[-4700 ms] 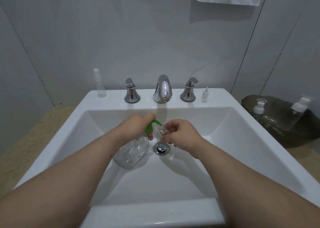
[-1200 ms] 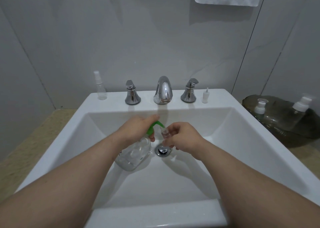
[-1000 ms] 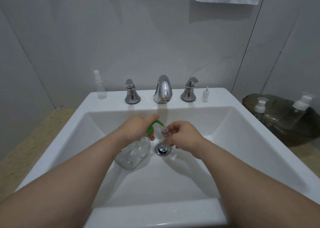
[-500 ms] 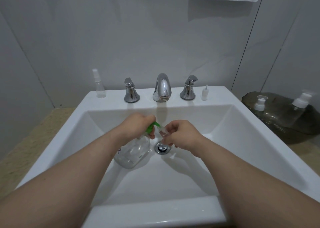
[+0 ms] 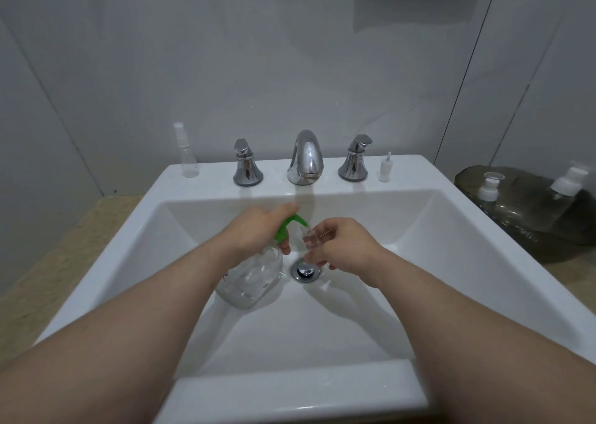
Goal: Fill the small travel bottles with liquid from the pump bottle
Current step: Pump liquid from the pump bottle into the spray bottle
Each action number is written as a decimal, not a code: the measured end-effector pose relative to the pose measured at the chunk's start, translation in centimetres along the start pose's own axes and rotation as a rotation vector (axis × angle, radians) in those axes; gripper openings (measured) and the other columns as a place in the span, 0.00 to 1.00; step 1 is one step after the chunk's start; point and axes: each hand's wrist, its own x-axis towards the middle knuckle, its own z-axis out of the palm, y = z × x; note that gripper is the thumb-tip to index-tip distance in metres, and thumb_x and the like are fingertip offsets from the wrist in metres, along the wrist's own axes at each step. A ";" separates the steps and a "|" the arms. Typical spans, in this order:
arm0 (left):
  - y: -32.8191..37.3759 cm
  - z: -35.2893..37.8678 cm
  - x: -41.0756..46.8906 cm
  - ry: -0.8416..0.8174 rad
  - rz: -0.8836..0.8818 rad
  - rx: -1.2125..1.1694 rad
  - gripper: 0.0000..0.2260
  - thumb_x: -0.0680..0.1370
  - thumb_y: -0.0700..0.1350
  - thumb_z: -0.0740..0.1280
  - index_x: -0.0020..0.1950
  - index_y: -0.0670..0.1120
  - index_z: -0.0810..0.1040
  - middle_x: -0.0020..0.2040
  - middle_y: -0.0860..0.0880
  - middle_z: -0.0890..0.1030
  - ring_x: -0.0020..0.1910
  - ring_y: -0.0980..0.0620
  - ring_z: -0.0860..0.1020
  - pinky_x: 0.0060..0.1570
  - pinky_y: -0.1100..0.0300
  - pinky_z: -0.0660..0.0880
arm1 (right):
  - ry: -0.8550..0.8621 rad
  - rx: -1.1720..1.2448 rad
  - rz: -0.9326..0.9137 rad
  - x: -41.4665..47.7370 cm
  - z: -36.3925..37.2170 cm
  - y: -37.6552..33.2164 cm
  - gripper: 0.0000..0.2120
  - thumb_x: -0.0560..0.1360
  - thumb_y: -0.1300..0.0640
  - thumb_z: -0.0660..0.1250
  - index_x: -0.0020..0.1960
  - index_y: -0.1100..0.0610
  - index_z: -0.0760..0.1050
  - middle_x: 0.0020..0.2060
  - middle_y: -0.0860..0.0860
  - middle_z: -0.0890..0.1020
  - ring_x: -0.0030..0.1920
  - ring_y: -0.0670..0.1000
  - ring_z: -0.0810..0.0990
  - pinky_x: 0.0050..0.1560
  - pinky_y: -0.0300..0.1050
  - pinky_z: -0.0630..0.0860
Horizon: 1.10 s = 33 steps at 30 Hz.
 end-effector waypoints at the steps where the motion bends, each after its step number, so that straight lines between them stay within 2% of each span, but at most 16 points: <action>1: 0.0 0.0 0.0 -0.002 -0.005 -0.007 0.25 0.83 0.62 0.60 0.40 0.45 0.82 0.37 0.44 0.87 0.36 0.51 0.78 0.41 0.55 0.71 | 0.000 0.003 -0.001 0.0 0.0 0.0 0.13 0.67 0.68 0.77 0.45 0.54 0.80 0.41 0.51 0.84 0.36 0.49 0.82 0.32 0.36 0.73; 7: 0.0 0.0 0.0 -0.013 -0.023 -0.011 0.25 0.82 0.61 0.61 0.37 0.43 0.82 0.37 0.44 0.87 0.35 0.50 0.77 0.40 0.54 0.71 | 0.002 0.017 0.008 0.0 0.1 0.2 0.13 0.67 0.67 0.77 0.46 0.55 0.80 0.42 0.51 0.85 0.35 0.48 0.83 0.33 0.37 0.74; 12: 0.3 0.0 0.0 -0.028 -0.026 0.004 0.23 0.83 0.56 0.61 0.36 0.42 0.82 0.37 0.43 0.87 0.31 0.52 0.74 0.36 0.56 0.70 | -0.003 0.030 0.009 0.1 0.1 0.3 0.12 0.68 0.68 0.77 0.48 0.57 0.81 0.40 0.51 0.84 0.32 0.47 0.82 0.29 0.34 0.73; 23: 0.4 -0.2 0.0 -0.034 -0.009 0.045 0.21 0.83 0.48 0.59 0.36 0.41 0.82 0.38 0.45 0.87 0.24 0.59 0.72 0.32 0.59 0.69 | -0.020 -0.016 0.014 0.4 0.2 0.4 0.13 0.66 0.66 0.78 0.46 0.55 0.81 0.45 0.54 0.85 0.38 0.50 0.82 0.36 0.40 0.74; 29: 0.0 -0.1 0.1 -0.032 -0.001 0.052 0.22 0.83 0.50 0.60 0.36 0.41 0.83 0.38 0.45 0.87 0.32 0.52 0.72 0.34 0.57 0.69 | -0.013 -0.032 0.023 0.3 0.2 0.4 0.13 0.66 0.66 0.78 0.46 0.54 0.82 0.48 0.54 0.86 0.39 0.50 0.83 0.35 0.40 0.74; 33: -0.1 0.0 0.2 -0.028 0.001 -0.017 0.22 0.84 0.55 0.60 0.40 0.42 0.81 0.37 0.42 0.87 0.32 0.51 0.76 0.35 0.56 0.69 | -0.013 -0.018 0.022 0.2 0.2 0.4 0.13 0.66 0.68 0.77 0.47 0.55 0.81 0.44 0.53 0.85 0.38 0.51 0.82 0.35 0.40 0.75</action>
